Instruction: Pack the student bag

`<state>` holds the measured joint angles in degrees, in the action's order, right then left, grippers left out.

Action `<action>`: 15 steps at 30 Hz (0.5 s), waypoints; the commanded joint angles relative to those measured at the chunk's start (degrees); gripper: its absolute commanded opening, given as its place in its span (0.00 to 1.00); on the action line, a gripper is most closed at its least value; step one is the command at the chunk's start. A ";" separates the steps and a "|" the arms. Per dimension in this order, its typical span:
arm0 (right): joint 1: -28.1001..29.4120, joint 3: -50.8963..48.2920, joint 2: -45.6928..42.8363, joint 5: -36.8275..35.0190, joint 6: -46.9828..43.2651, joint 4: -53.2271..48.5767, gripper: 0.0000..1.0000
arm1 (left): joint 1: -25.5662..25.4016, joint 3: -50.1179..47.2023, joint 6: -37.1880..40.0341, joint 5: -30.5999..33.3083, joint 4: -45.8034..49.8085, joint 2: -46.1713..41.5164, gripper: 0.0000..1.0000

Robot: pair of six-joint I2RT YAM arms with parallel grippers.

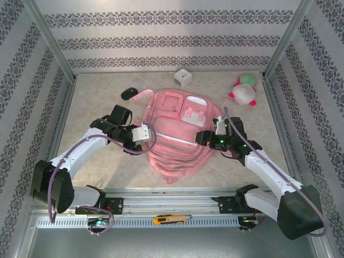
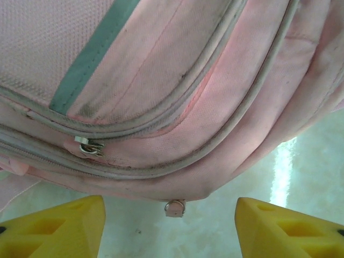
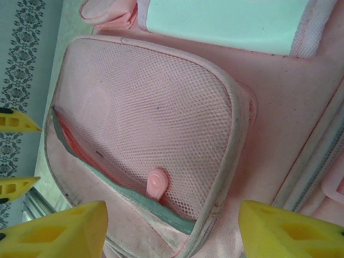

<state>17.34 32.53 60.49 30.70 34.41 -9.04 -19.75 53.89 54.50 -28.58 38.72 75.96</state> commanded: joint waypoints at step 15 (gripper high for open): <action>-0.15 -5.53 -1.41 0.41 5.55 5.73 0.64 | -0.56 1.08 7.34 -0.92 -11.73 7.93 0.51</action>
<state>17.34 28.23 59.72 31.14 38.37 -5.21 -19.88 54.98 60.20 -27.14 28.49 84.49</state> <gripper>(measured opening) 0.641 0.519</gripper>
